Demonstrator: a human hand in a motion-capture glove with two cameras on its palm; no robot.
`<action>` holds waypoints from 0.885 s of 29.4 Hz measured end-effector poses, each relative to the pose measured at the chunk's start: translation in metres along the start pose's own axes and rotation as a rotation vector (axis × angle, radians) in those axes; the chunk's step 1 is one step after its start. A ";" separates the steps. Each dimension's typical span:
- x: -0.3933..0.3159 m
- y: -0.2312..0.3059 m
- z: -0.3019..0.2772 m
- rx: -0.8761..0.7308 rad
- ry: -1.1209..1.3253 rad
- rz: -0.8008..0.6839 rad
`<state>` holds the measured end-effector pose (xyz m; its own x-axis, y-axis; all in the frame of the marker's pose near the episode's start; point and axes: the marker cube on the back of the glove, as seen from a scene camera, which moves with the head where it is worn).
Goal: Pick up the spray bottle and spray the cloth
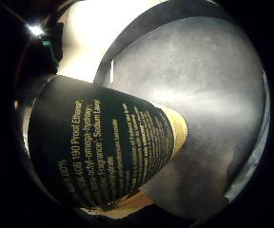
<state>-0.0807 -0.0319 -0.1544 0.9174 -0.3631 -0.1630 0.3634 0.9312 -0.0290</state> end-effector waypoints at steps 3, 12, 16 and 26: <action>0.001 0.000 -0.001 -0.002 0.008 0.010; 0.014 0.005 0.000 -0.097 0.063 0.080; 0.015 0.008 0.001 -0.116 0.056 0.090; -0.008 0.025 0.019 -0.174 -0.016 0.001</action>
<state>-0.0761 -0.0059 -0.1349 0.9207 -0.3614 -0.1470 0.3304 0.9226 -0.1990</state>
